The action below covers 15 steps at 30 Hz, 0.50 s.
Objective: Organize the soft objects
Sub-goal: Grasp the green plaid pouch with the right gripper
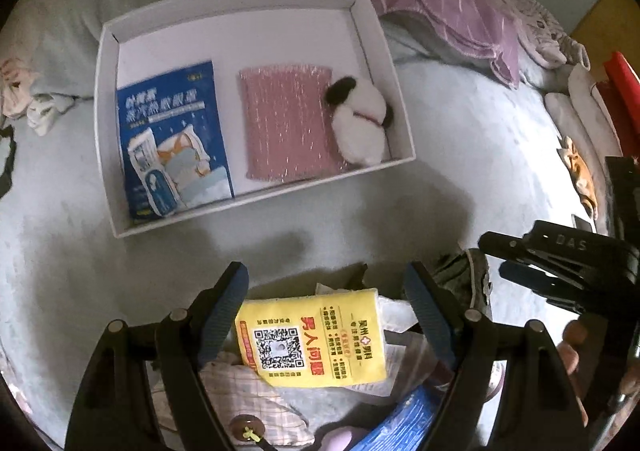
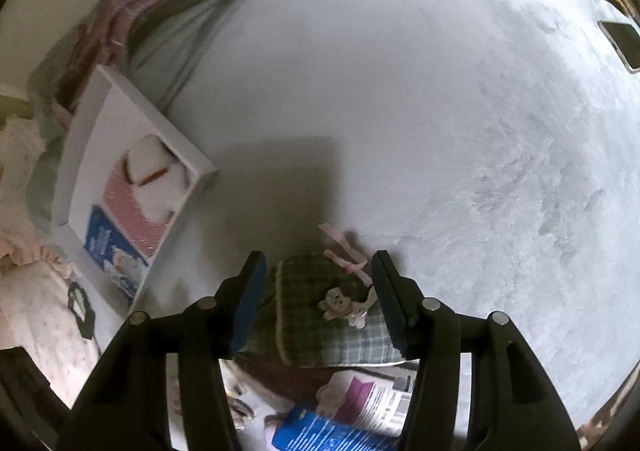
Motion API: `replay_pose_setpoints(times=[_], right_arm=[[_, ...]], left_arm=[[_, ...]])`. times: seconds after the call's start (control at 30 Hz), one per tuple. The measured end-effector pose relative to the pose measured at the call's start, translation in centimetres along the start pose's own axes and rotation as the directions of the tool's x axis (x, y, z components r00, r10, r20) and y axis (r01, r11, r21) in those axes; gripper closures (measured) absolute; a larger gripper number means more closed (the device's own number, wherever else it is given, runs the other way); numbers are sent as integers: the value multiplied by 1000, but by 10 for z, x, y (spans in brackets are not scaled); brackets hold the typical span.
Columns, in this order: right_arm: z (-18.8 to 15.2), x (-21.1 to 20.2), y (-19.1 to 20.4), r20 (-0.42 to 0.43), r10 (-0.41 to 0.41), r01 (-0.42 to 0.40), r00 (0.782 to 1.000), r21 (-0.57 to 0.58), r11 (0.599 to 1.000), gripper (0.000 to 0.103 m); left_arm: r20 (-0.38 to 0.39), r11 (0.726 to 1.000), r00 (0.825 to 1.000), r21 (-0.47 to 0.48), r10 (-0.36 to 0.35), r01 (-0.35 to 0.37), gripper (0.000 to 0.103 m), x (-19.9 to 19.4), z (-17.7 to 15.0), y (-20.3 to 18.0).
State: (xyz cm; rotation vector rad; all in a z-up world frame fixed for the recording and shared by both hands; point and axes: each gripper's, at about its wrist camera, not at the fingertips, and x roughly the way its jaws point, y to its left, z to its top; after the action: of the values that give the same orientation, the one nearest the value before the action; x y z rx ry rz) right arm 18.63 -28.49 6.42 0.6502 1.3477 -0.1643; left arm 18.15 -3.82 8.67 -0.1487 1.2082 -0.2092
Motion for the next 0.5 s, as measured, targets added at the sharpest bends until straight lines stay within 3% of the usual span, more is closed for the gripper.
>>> replay_pose_setpoints(times=[0.27, 0.4, 0.5], right_arm=[[-3, 48, 14, -136, -16, 14, 991, -15, 1000, 45], [-6, 54, 22, -119, -44, 40, 992, -30, 999, 40], [-8, 57, 25, -107, -48, 45, 993, -34, 998, 42]], left_arm=[[-90, 997, 995, -58, -47, 42, 22, 17, 2, 28], [-111, 995, 992, -84, -54, 45, 22, 23, 2, 38], [-122, 997, 991, -69, -54, 46, 22, 25, 1, 39]])
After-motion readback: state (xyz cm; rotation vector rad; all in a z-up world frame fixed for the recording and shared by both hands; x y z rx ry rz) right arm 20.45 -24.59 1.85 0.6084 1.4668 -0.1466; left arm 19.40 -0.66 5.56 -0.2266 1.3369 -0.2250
